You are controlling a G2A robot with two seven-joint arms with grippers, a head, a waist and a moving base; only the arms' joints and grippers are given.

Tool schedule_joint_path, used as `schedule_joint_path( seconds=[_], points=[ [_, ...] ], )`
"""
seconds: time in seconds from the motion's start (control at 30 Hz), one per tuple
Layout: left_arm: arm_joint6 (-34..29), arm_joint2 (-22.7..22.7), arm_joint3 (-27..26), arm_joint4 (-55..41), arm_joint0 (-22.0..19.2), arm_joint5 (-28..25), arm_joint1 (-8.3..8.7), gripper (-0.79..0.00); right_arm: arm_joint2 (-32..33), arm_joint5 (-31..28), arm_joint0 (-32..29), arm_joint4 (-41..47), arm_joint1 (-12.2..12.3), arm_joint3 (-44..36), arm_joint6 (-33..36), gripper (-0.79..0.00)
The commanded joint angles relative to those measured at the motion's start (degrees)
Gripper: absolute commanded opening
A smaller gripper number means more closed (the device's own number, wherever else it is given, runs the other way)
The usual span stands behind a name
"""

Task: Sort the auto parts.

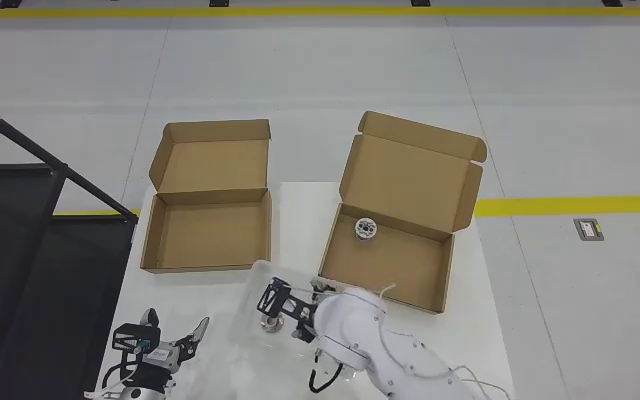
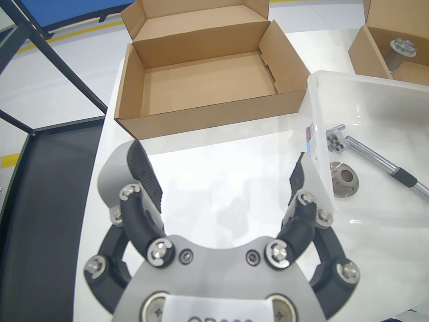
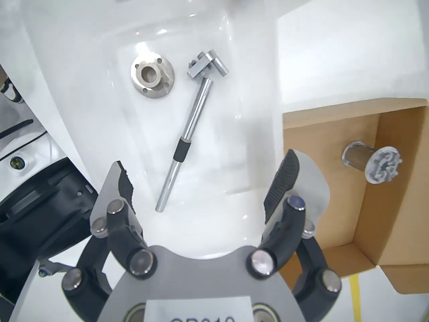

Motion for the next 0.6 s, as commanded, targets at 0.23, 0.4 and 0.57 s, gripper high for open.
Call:
schedule_joint_path(
  seconds=[0.23, 0.4, 0.57],
  points=[
    [0.0, 0.0, 0.0, 0.0, 0.0, 0.0, 0.0, 0.0, -4.73, 7.93, 4.22, 0.31, -3.57, 11.81, 1.86, -0.246],
    [0.0, 0.0, 0.0, 0.0, 0.0, 0.0, 0.0, 0.0, -6.69, 8.93, 6.02, 1.32, -5.51, 16.18, 2.37, -0.289],
    [0.0, 0.0, 0.0, 0.0, 0.0, 0.0, 0.0, 0.0, -6.66, 10.84, 6.65, 3.0, -6.83, 19.57, 1.84, -0.409]
  ],
)
